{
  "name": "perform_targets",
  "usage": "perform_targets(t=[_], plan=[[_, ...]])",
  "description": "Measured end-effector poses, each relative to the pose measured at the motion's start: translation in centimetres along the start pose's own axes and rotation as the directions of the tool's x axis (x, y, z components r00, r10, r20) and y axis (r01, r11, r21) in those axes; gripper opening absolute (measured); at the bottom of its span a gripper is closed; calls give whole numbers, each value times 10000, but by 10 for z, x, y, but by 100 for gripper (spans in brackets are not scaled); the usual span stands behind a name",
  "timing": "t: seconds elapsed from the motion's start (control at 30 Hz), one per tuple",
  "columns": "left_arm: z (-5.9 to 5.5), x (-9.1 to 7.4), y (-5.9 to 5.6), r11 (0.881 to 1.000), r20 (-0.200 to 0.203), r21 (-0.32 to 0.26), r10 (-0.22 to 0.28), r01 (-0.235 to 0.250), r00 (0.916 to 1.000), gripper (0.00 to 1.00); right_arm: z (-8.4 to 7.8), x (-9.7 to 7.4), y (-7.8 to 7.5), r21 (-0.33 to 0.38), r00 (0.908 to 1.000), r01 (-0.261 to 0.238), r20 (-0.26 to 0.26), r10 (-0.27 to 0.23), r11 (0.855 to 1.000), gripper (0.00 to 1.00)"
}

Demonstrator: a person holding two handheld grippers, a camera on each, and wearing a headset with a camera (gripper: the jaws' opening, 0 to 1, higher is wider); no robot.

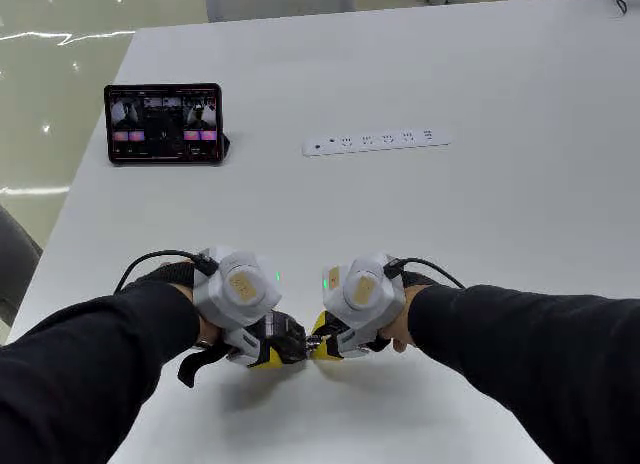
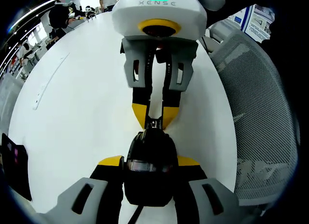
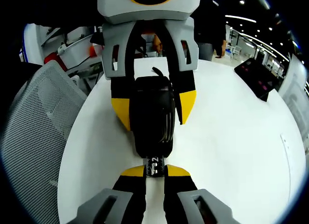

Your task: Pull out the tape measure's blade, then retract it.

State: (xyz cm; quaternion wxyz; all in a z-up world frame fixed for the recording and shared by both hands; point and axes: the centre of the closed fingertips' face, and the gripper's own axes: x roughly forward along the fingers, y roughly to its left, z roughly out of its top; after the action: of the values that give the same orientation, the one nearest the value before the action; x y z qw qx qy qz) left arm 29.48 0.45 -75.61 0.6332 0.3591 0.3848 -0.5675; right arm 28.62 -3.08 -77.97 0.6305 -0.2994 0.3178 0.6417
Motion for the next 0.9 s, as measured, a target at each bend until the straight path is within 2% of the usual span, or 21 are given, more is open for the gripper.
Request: perform_targets(t=[0.9], plan=[[0, 1, -2, 10000, -47, 26, 54, -53, 10000, 35, -24, -18, 4, 432, 9994, 216, -295, -204, 9988, 9]])
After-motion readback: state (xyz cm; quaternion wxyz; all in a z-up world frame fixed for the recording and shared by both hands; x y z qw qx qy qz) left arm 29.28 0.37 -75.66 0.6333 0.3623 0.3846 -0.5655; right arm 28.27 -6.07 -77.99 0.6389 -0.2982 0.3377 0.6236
